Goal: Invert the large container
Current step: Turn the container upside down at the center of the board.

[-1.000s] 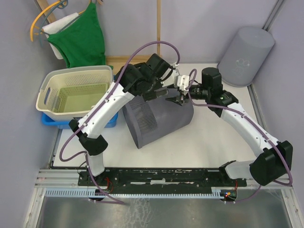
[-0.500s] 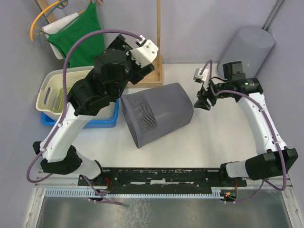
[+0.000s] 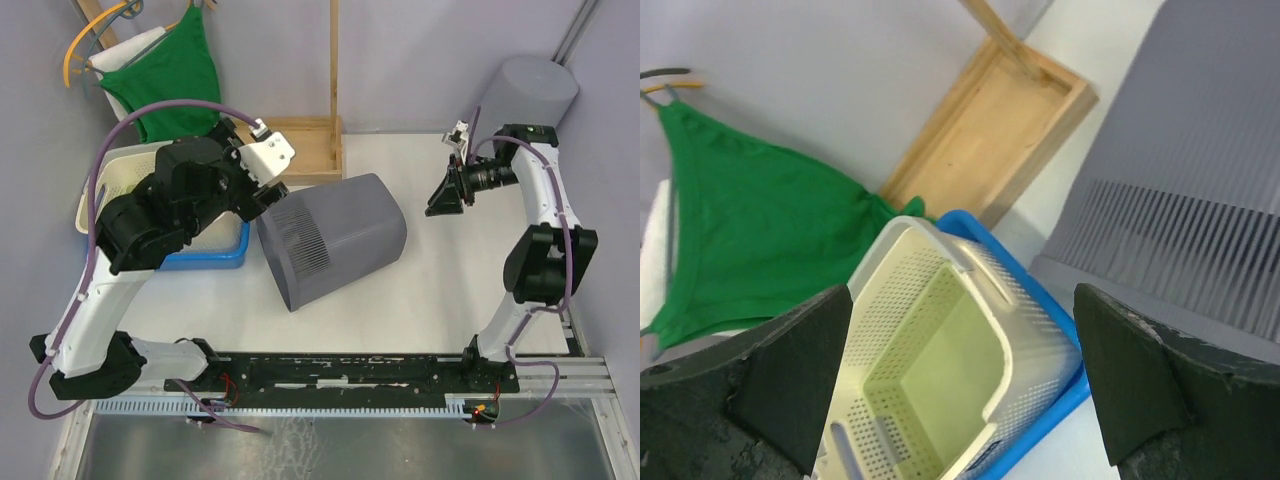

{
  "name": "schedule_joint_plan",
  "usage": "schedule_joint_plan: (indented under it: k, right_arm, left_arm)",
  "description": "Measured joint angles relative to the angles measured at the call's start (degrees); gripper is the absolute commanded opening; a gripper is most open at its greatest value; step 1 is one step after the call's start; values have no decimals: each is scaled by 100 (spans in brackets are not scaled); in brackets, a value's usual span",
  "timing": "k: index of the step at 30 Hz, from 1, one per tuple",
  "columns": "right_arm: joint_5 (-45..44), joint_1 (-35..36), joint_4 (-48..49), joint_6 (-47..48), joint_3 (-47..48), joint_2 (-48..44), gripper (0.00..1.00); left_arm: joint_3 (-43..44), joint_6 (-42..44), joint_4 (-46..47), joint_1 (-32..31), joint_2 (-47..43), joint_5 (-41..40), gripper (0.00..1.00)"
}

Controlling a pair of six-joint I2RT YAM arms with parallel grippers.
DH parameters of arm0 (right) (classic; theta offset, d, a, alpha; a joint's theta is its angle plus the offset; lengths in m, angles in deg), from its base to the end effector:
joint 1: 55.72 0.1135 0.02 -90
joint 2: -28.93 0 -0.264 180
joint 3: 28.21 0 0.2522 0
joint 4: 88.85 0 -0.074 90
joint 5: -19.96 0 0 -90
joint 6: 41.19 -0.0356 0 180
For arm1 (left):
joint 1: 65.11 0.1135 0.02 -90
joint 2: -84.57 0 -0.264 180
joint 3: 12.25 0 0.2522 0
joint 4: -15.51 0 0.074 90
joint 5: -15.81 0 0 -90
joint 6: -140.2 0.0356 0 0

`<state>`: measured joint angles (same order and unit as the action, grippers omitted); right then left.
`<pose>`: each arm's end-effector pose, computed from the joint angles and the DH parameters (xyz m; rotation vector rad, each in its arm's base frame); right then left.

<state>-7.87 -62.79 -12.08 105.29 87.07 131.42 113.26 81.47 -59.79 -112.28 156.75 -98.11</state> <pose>0.3238 -0.0084 0.3365 -0.9602 2.0999 1.1881 0.1388 -0.1285 0.5273 0.9944 1.6495 0.2220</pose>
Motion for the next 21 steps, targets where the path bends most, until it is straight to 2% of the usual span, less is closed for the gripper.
schedule_joint_plan:
  k: [7,14,21]
  right_arm:
    - [592,214,-232,267,278,1034,64]
    - [796,579,-234,282,848,1475,64]
    - [809,782,-234,136,901,1585,64]
  left_arm:
    - [-610,-144,-42,122,-221,623,97]
    - [-962,-190,-50,157,-181,802,96]
    - [-992,-192,-46,186,-181,802,96]
